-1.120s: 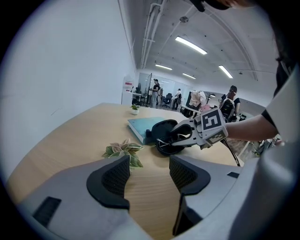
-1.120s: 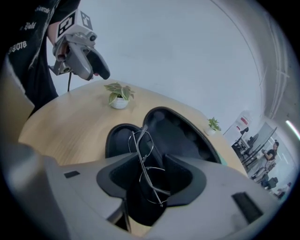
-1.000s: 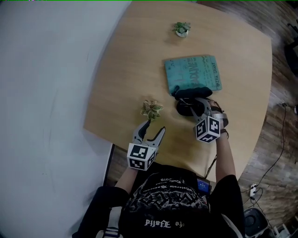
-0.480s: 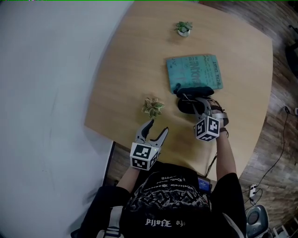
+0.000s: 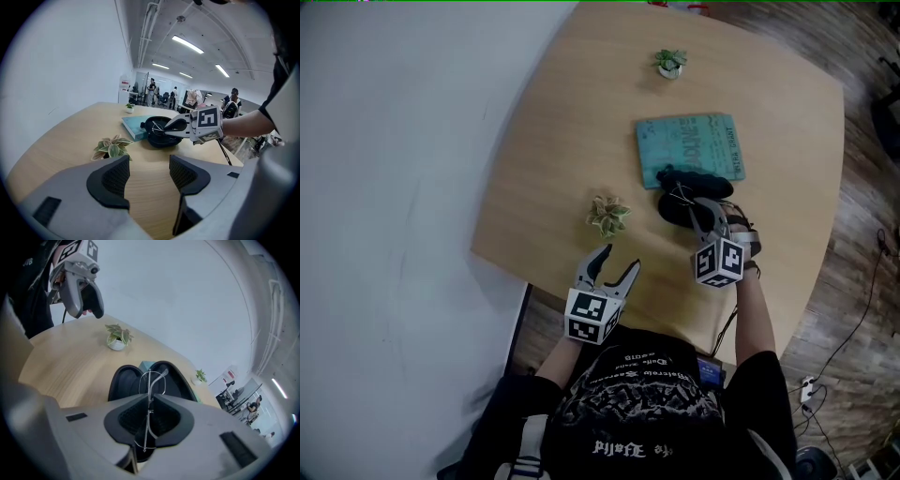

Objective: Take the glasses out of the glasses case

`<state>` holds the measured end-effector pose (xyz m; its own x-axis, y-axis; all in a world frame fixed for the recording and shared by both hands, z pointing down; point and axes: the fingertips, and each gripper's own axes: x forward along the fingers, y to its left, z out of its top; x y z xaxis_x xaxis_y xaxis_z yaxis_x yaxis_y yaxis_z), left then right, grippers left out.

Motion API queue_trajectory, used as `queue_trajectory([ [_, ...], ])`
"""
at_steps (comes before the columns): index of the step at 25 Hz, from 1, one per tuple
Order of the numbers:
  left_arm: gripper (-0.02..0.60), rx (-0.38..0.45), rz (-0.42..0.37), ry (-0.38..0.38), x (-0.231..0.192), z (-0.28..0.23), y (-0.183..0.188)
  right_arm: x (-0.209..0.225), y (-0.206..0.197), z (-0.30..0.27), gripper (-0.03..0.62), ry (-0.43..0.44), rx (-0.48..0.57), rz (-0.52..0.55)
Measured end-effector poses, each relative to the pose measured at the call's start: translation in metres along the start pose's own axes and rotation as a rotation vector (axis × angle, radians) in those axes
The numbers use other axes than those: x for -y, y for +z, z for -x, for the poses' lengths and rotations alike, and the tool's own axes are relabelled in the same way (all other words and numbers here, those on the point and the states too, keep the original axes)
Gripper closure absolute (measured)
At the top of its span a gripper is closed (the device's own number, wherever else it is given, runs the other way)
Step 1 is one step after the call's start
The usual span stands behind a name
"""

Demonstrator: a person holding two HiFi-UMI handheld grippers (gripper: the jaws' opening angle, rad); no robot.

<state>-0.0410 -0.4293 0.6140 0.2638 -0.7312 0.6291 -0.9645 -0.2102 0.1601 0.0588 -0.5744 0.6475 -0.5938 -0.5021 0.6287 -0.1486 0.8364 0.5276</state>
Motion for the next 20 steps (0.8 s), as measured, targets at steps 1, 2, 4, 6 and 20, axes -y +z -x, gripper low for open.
queue_trajectory([
  [1,0.308,0.002,-0.004,-0.001,0.002,0.001,0.0,0.001,0.001,0.002,0.556,-0.006,0.003,0.0],
  [2,0.308,0.004,-0.008,-0.002,0.003,0.001,0.0,0.002,0.003,0.004,0.556,-0.011,0.007,0.0],
  [4,0.308,0.008,-0.012,-0.002,0.004,0.002,0.001,0.005,0.007,0.009,0.556,-0.021,0.018,-0.002],
  [6,0.308,0.012,-0.011,0.0,0.004,0.004,0.001,0.007,0.012,0.013,0.556,-0.032,0.03,-0.004],
  [20,0.308,0.063,0.041,0.012,0.016,0.024,-0.006,0.014,0.042,0.068,0.556,-0.125,0.112,-0.069],
])
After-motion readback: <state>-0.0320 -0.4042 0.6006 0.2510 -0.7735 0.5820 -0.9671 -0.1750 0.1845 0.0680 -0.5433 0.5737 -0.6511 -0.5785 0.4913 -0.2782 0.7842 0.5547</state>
